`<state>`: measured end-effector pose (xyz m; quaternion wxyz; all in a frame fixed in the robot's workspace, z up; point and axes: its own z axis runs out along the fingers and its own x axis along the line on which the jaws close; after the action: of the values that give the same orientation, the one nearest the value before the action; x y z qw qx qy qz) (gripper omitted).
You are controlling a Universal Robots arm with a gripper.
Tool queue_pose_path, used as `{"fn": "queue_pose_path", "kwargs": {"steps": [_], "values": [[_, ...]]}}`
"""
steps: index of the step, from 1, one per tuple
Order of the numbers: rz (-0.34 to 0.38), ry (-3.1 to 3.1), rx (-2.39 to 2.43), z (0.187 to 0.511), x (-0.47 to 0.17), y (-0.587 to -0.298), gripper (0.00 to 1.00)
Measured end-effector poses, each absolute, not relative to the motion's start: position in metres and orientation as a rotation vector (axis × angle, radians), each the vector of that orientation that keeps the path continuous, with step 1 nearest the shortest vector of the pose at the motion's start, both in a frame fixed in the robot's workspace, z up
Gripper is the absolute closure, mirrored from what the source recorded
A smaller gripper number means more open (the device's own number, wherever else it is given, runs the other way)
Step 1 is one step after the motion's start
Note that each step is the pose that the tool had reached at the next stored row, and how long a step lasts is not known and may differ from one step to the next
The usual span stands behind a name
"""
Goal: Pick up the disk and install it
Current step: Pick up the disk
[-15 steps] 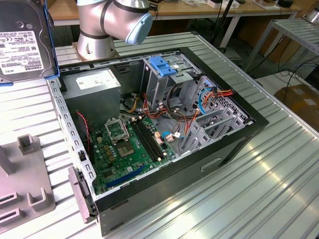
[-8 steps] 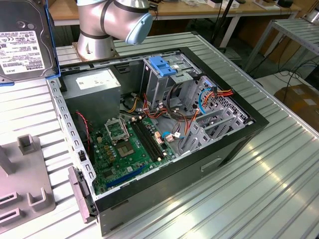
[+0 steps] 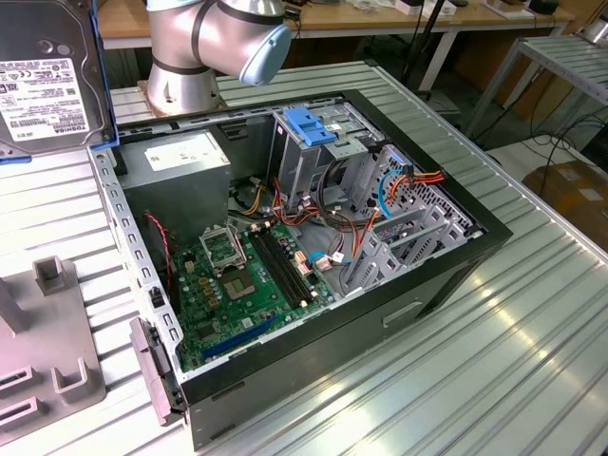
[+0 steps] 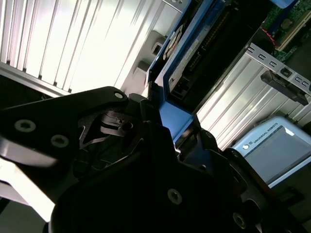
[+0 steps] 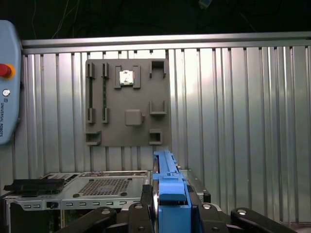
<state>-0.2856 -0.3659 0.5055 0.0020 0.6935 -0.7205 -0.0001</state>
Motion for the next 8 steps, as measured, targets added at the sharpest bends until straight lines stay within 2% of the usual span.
{"fn": "queue_pose_path", "kwargs": {"steps": [8], "values": [[0.000, -2.261, 2.176, 0.5053, -0.2771, -0.3685, 0.63]]}}
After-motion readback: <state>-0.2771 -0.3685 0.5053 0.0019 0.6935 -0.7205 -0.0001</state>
